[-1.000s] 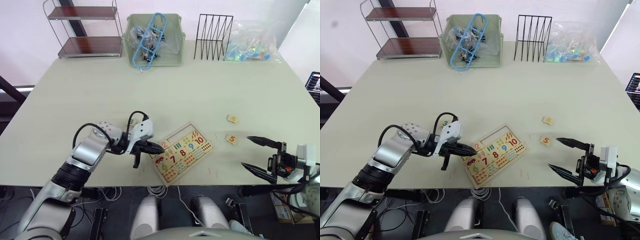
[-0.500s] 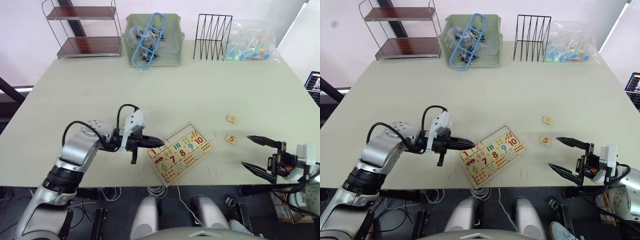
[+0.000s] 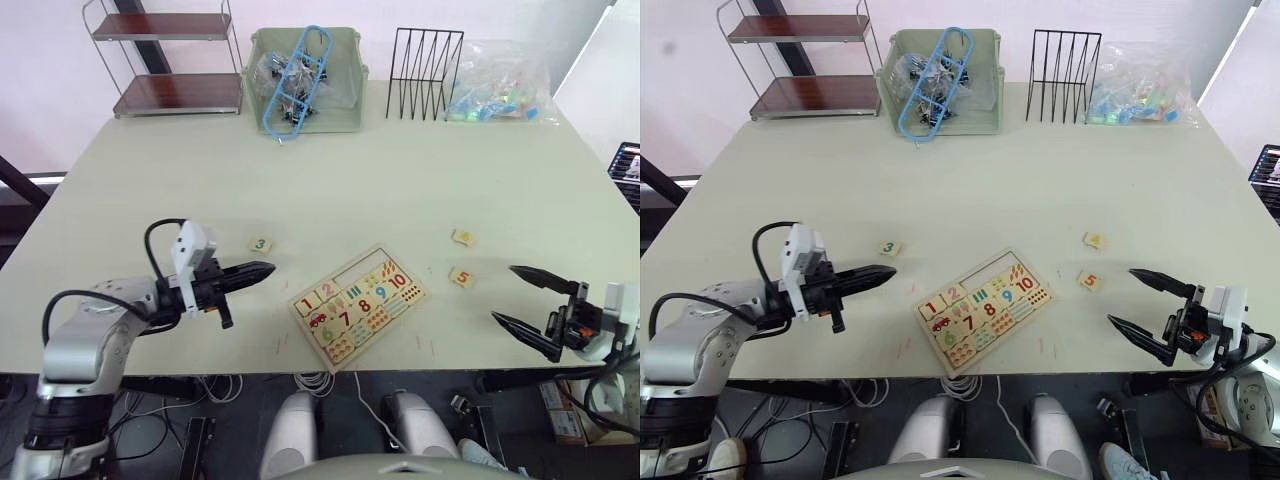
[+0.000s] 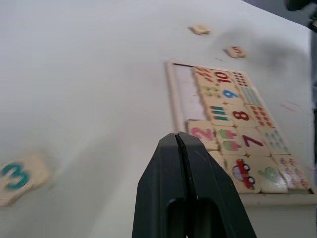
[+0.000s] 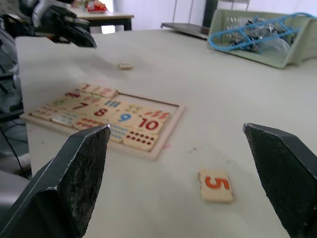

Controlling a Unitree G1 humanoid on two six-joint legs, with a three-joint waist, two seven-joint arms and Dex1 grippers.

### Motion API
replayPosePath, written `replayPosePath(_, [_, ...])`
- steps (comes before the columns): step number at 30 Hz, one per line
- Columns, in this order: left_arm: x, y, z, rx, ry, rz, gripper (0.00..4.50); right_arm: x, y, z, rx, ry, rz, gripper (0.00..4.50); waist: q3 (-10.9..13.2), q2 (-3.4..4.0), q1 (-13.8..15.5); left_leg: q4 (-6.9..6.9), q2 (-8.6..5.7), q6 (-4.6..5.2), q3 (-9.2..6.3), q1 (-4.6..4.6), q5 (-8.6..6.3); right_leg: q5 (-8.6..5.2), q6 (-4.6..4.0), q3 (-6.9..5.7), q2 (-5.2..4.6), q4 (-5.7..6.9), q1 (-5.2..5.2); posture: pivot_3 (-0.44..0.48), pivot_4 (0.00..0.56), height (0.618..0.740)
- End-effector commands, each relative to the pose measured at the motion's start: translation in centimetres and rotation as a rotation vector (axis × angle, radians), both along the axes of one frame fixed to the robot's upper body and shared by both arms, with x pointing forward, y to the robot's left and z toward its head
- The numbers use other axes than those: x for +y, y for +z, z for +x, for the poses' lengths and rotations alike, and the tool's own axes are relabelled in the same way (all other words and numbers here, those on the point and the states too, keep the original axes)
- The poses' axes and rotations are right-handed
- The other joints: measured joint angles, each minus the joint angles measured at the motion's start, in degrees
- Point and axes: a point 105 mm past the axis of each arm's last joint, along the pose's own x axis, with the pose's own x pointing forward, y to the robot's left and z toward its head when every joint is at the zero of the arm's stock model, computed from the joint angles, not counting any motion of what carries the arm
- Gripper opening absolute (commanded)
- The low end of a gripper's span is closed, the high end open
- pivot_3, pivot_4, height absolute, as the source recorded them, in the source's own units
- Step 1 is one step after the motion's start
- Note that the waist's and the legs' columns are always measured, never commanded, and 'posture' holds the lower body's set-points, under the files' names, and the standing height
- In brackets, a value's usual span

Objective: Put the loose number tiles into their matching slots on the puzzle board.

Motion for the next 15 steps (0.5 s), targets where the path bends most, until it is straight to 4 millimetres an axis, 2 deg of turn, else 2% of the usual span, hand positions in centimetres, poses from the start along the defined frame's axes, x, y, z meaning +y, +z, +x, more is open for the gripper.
replayPosePath(1, [1.9,0.9,-0.5,-0.040,0.102,-0.041,0.02,-1.5,0.4,0.3,-0.002,-0.070,-0.035,4.50,0.00,0.00,-0.04,0.00,0.00,0.00,0.02,0.00,0.00,-0.03,-0.04,0.00,0.00,0.00,0.00,0.000,0.150,0.740])
replayPosePath(2, [2.5,0.6,-0.6,-0.046,0.138,-0.033,0.02,-1.8,0.3,0.3,0.009,-0.085,-0.034,4.50,0.00,-0.01,-0.03,0.00,0.00,0.00,0.03,0.01,0.00,-0.04,-0.06,0.01,-0.01,0.00,0.00,0.000,0.150,0.740])
replayPosePath(3, [2.9,0.3,-0.7,-0.052,0.170,-0.026,0.57,-2.1,0.3,0.4,0.021,-0.094,-0.032,4.50,0.00,-0.01,-0.03,0.00,0.00,0.00,0.03,0.00,0.00,-0.05,-0.07,0.00,-0.01,0.00,-0.01,0.000,0.150,0.740])
replayPosePath(4, [3.4,0.1,-0.8,-0.059,0.196,-0.017,0.78,-2.3,0.2,0.4,0.029,-0.104,-0.032,4.50,0.00,0.00,-0.03,0.00,0.00,0.00,0.04,0.00,0.00,-0.05,-0.07,0.00,-0.02,-0.01,-0.01,0.000,0.150,0.740])
replayPosePath(8, [5.2,-1.2,-2.2,-0.072,0.285,-0.008,2.76,-3.6,-0.2,0.8,0.053,-0.187,-0.047,4.50,0.00,-0.01,-0.03,0.00,0.00,0.00,0.06,0.00,0.00,-0.05,-0.08,0.02,-0.03,-0.02,-0.01,0.000,0.150,0.740])
replayPosePath(11, [6.3,-2.2,-3.4,-0.075,0.340,-0.009,4.08,-5.0,-0.6,1.0,0.073,-0.262,-0.066,4.50,-0.01,-0.02,-0.04,0.00,0.00,0.00,0.07,0.00,0.00,-0.05,-0.09,0.02,-0.04,-0.02,-0.02,0.000,0.150,0.740])
replayPosePath(12, [6.6,-2.4,-3.9,-0.077,0.359,-0.014,4.39,-5.5,-0.7,1.1,0.081,-0.291,-0.074,4.50,-0.01,-0.01,-0.05,0.00,0.00,0.00,0.07,0.00,0.00,-0.05,-0.09,0.02,-0.04,-0.03,-0.03,0.000,0.150,0.740])
replayPosePath(15, [7.7,-2.8,-4.8,-0.083,0.423,-0.031,4.39,-6.6,-1.2,1.1,0.089,-0.329,-0.120,4.50,-0.02,-0.03,-0.06,-0.01,0.00,0.00,0.11,-0.01,-0.01,-0.06,-0.10,0.04,-0.05,-0.05,-0.04,0.000,0.150,0.740])
